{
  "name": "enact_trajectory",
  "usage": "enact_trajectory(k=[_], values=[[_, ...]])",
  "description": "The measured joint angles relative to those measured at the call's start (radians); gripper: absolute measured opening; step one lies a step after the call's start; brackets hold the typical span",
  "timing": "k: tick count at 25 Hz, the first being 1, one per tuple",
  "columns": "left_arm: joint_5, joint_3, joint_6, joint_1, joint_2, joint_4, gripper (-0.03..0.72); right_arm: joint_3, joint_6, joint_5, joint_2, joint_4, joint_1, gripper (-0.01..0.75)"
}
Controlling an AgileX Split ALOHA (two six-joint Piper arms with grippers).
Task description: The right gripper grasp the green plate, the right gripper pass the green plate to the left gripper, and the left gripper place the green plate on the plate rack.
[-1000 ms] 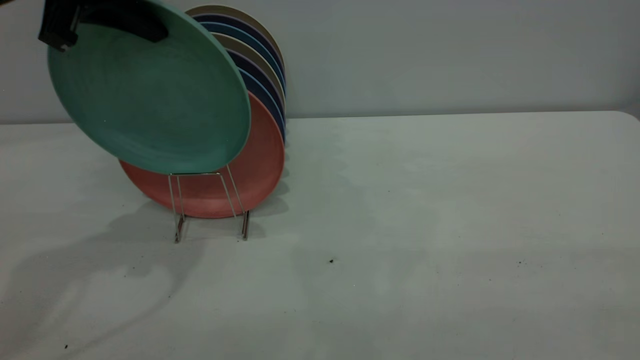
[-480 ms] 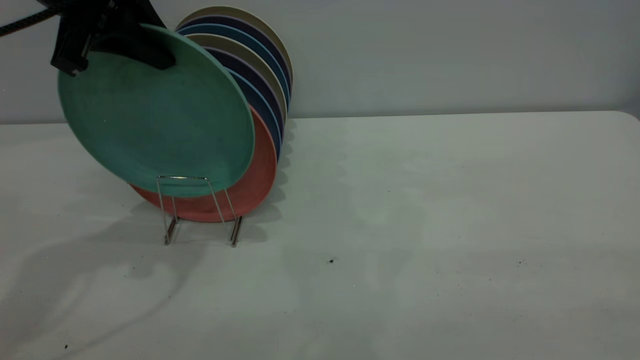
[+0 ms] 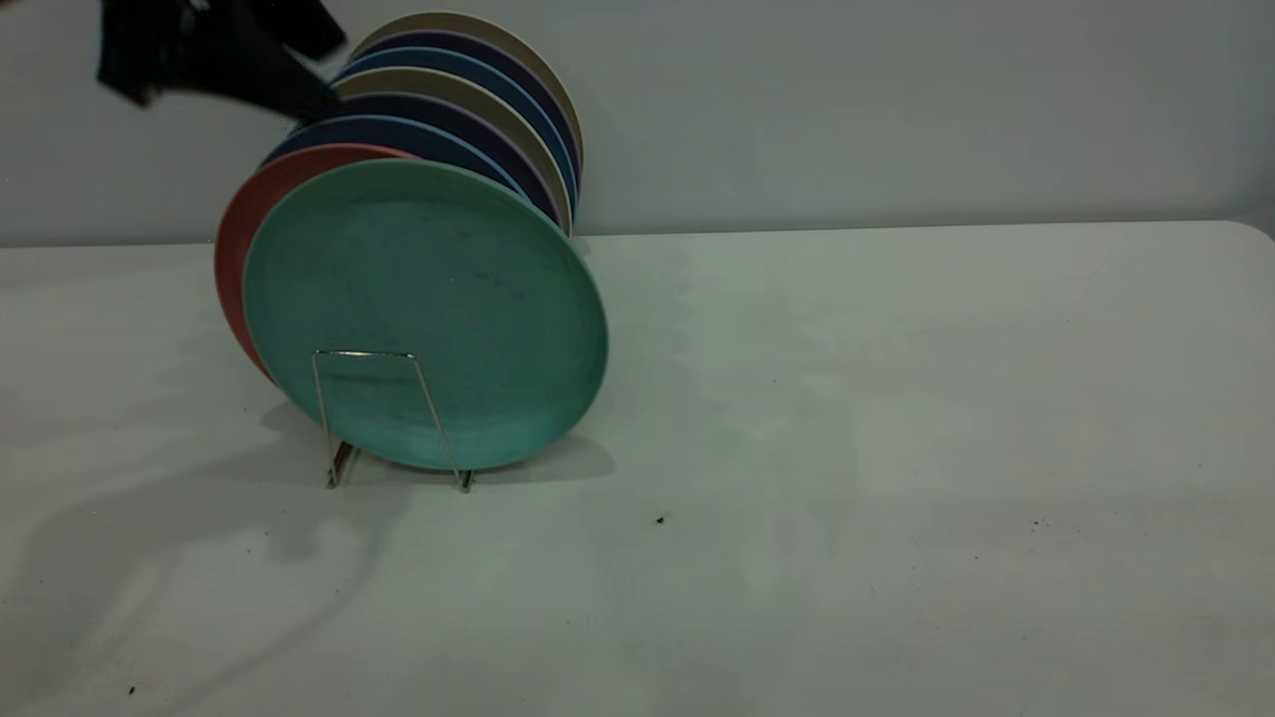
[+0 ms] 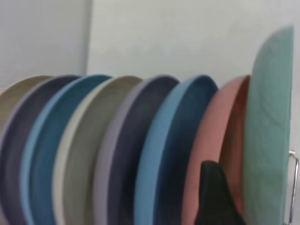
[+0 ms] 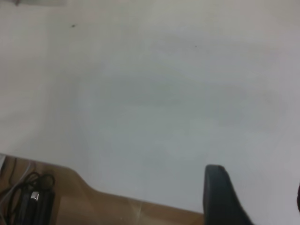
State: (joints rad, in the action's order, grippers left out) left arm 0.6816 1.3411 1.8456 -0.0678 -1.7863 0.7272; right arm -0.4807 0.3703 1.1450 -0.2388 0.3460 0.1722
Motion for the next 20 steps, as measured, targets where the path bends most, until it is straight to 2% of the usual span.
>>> enact_trajectory(k=[5, 11, 20], values=[[0.018, 0.0, -0.166, 0.0, 0.102, -0.124, 0.482, 0.0, -0.035, -0.004, 0.0, -0.028, -0.065, 0.407], [0.089, 0.0, -0.466, 0.0, 0.244, -0.244, 0.482, 0.0, -0.101, -0.006, 0.0, -0.105, -0.102, 0.407], [0.486, -0.006, -1.074, 0.0, 0.521, -0.495, 0.482, 0.0, -0.26, -0.011, 0.0, -0.307, -0.288, 0.407]])
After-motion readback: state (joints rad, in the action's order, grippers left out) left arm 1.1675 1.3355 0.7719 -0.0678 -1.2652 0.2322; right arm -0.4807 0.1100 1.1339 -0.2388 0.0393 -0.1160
